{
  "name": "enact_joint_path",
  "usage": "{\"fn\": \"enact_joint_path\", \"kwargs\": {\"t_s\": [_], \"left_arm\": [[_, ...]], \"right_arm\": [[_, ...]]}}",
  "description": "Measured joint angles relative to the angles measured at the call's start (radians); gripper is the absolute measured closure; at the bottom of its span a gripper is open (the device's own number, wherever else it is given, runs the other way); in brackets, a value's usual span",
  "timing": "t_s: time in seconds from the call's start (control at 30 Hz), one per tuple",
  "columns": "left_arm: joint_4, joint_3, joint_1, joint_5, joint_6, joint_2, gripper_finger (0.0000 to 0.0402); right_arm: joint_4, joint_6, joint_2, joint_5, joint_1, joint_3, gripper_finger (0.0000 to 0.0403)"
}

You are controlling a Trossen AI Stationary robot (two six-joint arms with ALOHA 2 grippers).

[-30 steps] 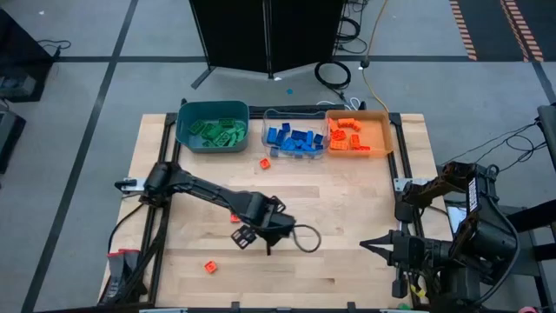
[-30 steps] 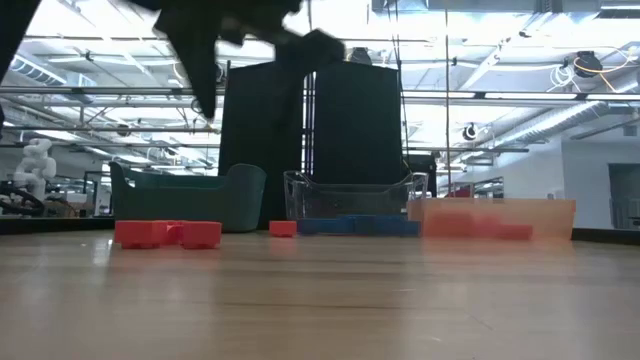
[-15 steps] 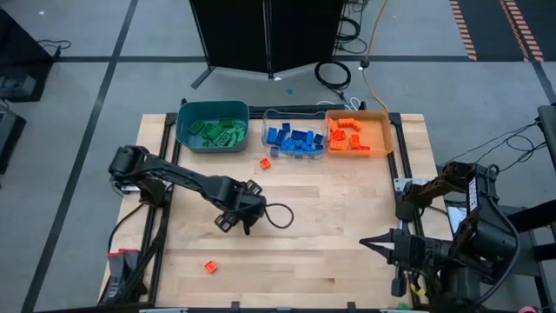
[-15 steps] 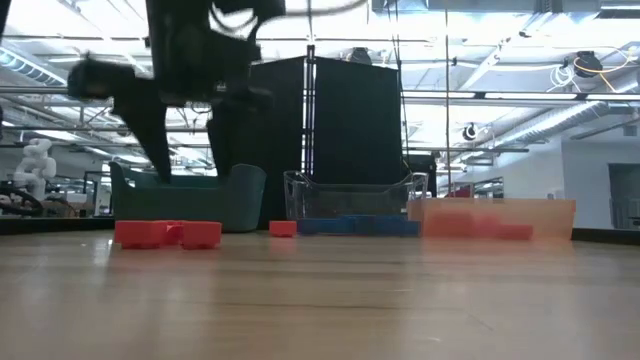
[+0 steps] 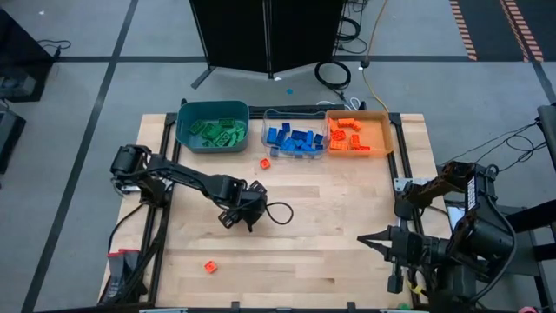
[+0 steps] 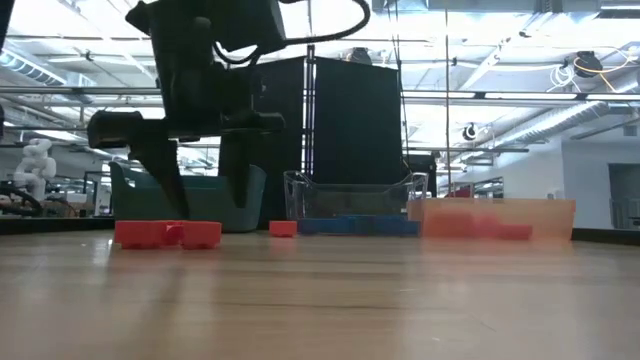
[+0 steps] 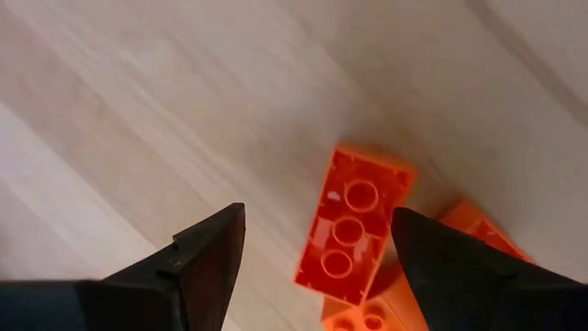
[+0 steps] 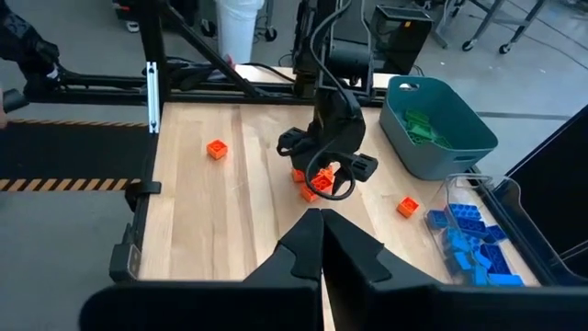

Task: Sort blocks
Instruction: Put the orange game piece into the orange transparent bin

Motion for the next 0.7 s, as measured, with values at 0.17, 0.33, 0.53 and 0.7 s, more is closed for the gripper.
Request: {"fn": "enact_joint_path", "kwargs": {"t_s": [0.17, 0.33, 0.53, 0.7], "left_arm": [[-0.017, -0.009, 0.011, 0.001, -0.014, 0.0, 0.0123], [0.006, -0.009, 0.01, 0.003, -0.006, 0.0, 0.0123], [0.016, -0.009, 0.01, 0.029, -0.005, 0.0, 0.0123], [0.017, -0.009, 0.01, 0.073, -0.005, 0.0, 0.0123]], "right_arm": [[0.0, 0.015, 0.0, 0.0, 0.0, 0.0, 0.0403], [-0.001, 0.016, 0.0, 0.0, 0.0, 0.0, 0.0403], [-0.001, 0.017, 0.0, 0.003, 0.0, 0.0, 0.0403], [-0.001, 0.016, 0.0, 0.01, 0.0, 0.0, 0.0403]]}}
